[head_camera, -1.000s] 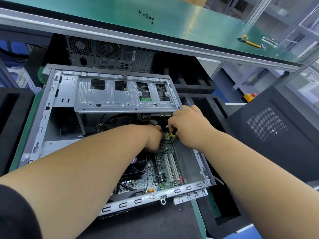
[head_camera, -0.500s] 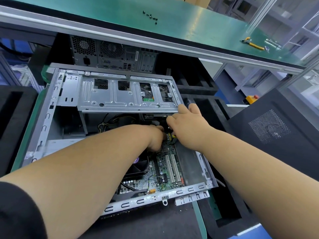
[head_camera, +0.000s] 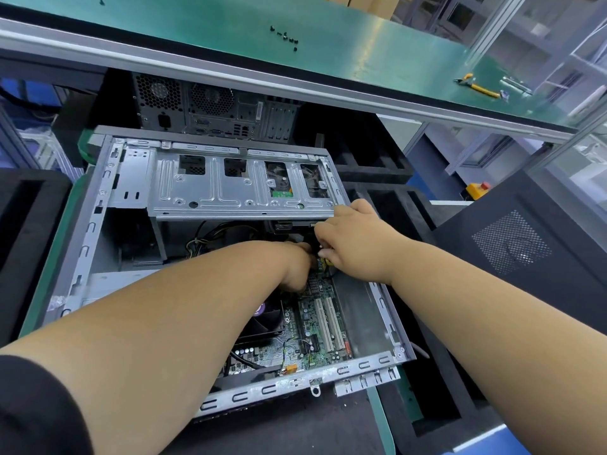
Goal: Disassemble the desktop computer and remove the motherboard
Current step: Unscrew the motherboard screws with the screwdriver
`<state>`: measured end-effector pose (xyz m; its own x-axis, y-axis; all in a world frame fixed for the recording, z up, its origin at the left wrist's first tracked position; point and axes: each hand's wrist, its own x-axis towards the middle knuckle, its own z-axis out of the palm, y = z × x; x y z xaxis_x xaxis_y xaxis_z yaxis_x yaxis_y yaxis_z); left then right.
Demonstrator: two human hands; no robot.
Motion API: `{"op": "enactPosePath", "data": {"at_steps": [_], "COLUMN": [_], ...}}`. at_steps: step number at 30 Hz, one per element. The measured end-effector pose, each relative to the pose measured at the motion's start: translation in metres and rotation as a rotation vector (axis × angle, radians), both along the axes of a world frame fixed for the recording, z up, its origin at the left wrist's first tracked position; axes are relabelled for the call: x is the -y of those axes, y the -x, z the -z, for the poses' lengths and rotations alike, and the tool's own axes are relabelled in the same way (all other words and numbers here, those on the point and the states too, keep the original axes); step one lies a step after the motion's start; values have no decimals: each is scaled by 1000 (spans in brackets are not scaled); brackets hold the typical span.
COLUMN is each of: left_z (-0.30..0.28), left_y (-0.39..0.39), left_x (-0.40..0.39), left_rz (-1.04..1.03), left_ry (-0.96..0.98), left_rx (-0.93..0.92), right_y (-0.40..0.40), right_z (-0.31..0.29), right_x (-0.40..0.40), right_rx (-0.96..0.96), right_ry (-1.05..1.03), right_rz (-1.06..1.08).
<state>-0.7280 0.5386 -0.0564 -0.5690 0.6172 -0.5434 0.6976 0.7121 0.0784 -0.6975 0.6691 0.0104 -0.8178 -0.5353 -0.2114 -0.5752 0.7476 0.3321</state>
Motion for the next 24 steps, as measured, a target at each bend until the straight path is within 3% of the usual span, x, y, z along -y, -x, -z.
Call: {"op": "enactPosePath", "data": {"at_steps": [5,14,19,24], "left_z": [1,-1,-3,0], "left_y": [0,0,-1,0], "left_x": [1,0,-1,-2], "left_rz": [-18,35,0,10], "left_ry": [-6,36,68,66], "left_rx": [2,-2,6,5], "right_y": [1,0,2,3], "right_z": [6,-2,0,2], "right_x": [-2,-5,-2,0], "right_rx": [-48,-11,-47,-63], "right_ry": [-9,164,33,63], "right_rz": [11,77,14,1]}}
